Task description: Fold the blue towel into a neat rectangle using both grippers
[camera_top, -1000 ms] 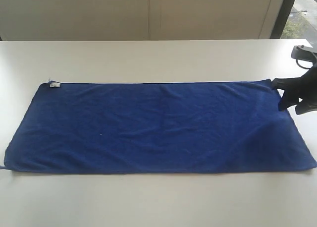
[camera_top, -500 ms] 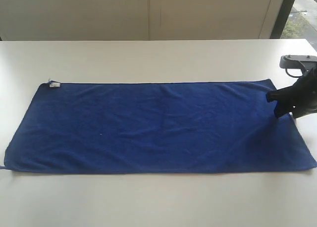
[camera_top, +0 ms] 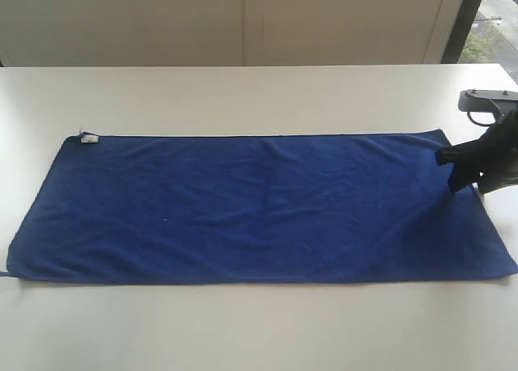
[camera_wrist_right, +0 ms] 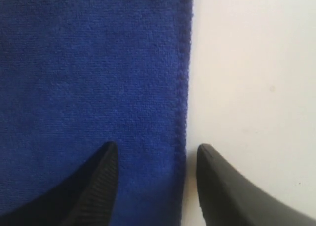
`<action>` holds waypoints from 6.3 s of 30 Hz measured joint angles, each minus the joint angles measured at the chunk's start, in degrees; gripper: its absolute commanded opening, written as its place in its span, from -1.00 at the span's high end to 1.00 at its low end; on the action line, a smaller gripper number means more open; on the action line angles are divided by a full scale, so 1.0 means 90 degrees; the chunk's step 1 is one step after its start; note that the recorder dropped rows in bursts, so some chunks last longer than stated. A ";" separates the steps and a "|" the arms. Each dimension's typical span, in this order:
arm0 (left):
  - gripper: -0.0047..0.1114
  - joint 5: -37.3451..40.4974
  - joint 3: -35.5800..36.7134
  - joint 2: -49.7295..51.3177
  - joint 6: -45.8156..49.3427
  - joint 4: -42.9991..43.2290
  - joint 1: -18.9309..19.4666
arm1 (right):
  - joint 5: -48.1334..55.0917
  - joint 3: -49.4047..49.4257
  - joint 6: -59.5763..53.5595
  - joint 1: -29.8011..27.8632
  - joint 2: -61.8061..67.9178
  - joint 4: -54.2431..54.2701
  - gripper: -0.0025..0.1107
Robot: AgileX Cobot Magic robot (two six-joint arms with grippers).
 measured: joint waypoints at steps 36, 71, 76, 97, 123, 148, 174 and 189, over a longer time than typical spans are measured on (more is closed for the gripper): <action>0.92 0.0000 0.0000 0.0000 0.0000 0.0000 0.0000 | 0.0055 -0.0007 0.2290 -0.0228 -0.0064 -0.3118 0.96; 0.92 0.0000 0.0000 0.0000 0.0000 0.0000 0.0000 | 0.0860 -0.1642 0.1292 0.1819 -0.1850 -0.1155 0.96; 0.92 0.0000 0.0000 0.0000 0.0000 0.0000 0.0000 | 0.0745 -0.1957 0.1098 0.3121 -0.1760 -0.0991 0.96; 0.92 0.0000 0.0000 0.0000 0.0000 0.0000 0.0000 | -0.0229 -0.3734 0.0752 0.6123 0.1601 -0.0906 0.96; 0.92 0.0000 0.0000 0.0000 0.0000 0.0000 0.0000 | 0.1799 -0.4041 0.0715 0.4622 -0.0089 -0.1245 0.96; 0.92 0.0000 0.0000 0.0000 0.0000 0.0000 0.0000 | 0.1350 -0.4620 0.0278 0.5399 0.0591 -0.0570 0.96; 0.92 0.0000 0.0000 0.0000 0.0000 0.0000 0.0000 | 0.1998 -0.4924 -0.0395 0.4857 0.1126 0.0573 0.83; 0.92 0.0000 0.0000 0.0000 0.0000 0.0000 0.0000 | 0.1558 -0.4809 -0.1334 0.3653 0.2211 0.0049 0.96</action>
